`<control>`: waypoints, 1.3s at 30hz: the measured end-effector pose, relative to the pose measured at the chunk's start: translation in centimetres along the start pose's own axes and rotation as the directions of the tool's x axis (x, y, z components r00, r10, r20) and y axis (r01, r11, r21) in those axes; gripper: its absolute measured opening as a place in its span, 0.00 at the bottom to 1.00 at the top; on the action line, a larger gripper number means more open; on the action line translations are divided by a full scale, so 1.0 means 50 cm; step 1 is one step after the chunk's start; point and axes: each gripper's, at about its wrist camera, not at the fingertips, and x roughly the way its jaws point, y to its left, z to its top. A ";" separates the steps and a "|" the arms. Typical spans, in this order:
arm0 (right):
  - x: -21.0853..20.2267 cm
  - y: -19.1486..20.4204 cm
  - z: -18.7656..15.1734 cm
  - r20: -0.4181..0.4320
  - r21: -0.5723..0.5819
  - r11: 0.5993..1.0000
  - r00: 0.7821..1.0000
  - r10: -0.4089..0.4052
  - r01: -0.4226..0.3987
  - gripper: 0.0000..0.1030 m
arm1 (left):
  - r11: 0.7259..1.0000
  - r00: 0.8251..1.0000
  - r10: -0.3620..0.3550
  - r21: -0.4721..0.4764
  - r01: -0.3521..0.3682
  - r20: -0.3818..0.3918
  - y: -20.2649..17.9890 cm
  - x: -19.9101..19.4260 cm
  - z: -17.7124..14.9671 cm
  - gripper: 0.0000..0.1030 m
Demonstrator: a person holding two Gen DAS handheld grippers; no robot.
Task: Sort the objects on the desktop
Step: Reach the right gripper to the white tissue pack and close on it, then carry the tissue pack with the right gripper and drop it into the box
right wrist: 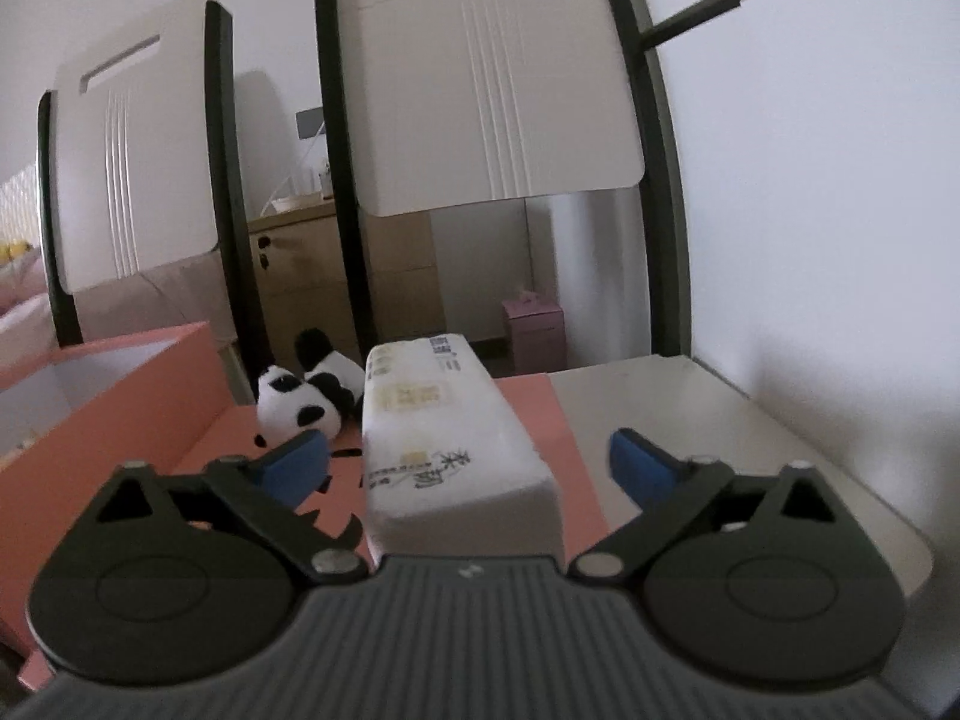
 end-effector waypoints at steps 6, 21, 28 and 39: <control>-0.008 0.010 0.007 -0.016 0.012 1.000 1.000 0.003 -0.003 0.54 | 1.000 1.000 0.000 0.008 0.000 -0.001 -0.005 0.001 -0.001 1.00; -0.097 0.084 0.083 0.148 0.001 0.998 0.987 0.069 -0.070 0.51 | 1.000 1.000 0.001 0.018 -0.001 0.000 -0.009 0.000 -0.003 1.00; -0.110 0.175 0.143 0.217 -0.002 0.982 0.958 0.187 -0.191 0.51 | 1.000 1.000 -0.011 0.005 0.011 0.006 -0.006 -0.005 0.001 1.00; -0.014 0.361 0.240 0.204 -0.091 0.918 0.895 0.396 -0.386 0.51 | 1.000 1.000 -0.028 -0.012 0.028 -0.001 -0.004 -0.010 -0.004 1.00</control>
